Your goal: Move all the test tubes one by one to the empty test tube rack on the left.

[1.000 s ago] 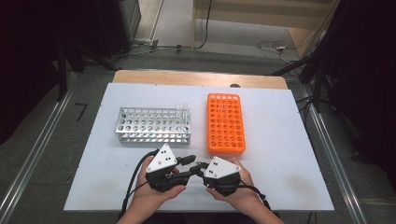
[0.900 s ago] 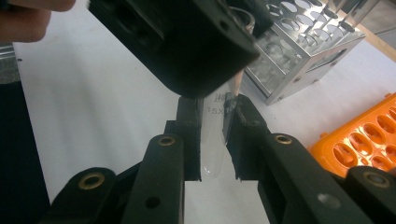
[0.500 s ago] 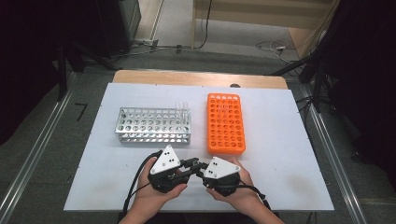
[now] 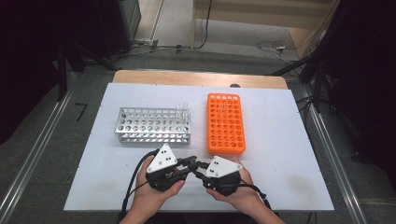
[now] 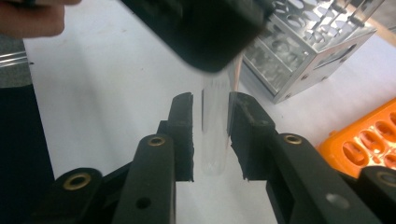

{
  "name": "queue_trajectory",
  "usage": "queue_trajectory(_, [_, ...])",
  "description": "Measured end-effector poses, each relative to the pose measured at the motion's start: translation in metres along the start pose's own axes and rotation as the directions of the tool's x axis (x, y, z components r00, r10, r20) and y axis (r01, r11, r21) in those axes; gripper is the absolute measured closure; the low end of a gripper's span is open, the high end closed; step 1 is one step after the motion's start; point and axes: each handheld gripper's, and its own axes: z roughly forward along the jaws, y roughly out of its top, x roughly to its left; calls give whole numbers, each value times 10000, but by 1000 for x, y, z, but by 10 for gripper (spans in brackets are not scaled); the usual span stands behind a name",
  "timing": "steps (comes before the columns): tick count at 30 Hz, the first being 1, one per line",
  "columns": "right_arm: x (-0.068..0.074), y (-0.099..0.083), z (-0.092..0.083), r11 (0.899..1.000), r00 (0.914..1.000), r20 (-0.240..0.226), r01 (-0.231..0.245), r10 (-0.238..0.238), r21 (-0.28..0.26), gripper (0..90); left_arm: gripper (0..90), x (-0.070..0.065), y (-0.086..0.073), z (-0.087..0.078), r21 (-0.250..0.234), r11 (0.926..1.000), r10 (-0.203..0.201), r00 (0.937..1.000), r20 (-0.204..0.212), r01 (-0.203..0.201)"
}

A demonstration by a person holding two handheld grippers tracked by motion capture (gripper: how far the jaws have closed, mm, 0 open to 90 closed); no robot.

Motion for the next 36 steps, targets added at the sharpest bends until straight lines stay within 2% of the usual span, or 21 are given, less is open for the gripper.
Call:
queue_trajectory(2, [-1,-1,-1,9999,9999,-148,-74,73,-97,557,761,2,1,-2,-78,9999,-65,10000,-21,65])
queue_trajectory(8, [-12,-5,-11,9950,9950,-496,-886,863,-456,251,760,9,3,-9,-159,9998,-74,9998,-192,71])
queue_trajectory(10, [-17,-8,-16,9907,9903,-701,-1242,1202,-556,166,761,11,5,-11,-206,9998,-90,9996,-275,84])
queue_trajectory(12, [-25,-12,-22,9850,9858,-638,-1592,1550,-660,101,760,14,6,-13,-191,9998,-56,9995,-298,50])
queue_trajectory(14, [-34,-17,-30,9755,9775,-572,-2071,2032,-737,29,761,17,8,-15,-224,9997,-79,9991,-406,70])
queue_trajectory(15, [-38,-19,-34,9742,9755,-660,-2143,2098,-710,0,761,18,9,-16,-253,9996,-108,9990,-425,97])
queue_trajectory(17, [-45,-25,-40,9682,9703,-731,-2364,2307,-819,0,761,22,11,-18,-301,9995,-96,9987,-498,81])
queue_trajectory(21, [-56,-38,-54,9583,9638,-243,-2665,2655,-1032,0,761,29,17,-22,-342,9994,-109,9975,-693,85])
queue_trajectory(24, [-62,-46,-64,9541,9608,-116,-2766,2771,-1149,0,761,35,22,-26,-374,9993,-77,9965,-837,46])
queue_trajectory(28, [-68,-56,-76,9481,9562,3,-2904,2929,-1295,0,761,44,29,-30,-430,9991,-66,9944,-1051,21])
queue_trajectory(32, [-74,-67,-87,9384,9463,370,-3127,3211,-1469,0,760,53,37,-33,-525,9986,-88,9921,-1251,23])
queue_trajectory(36, [-79,-76,-98,9293,9381,522,-3299,3423,-1661,0,761,62,46,-34,-550,9985,-67,9897,-1433,-12])
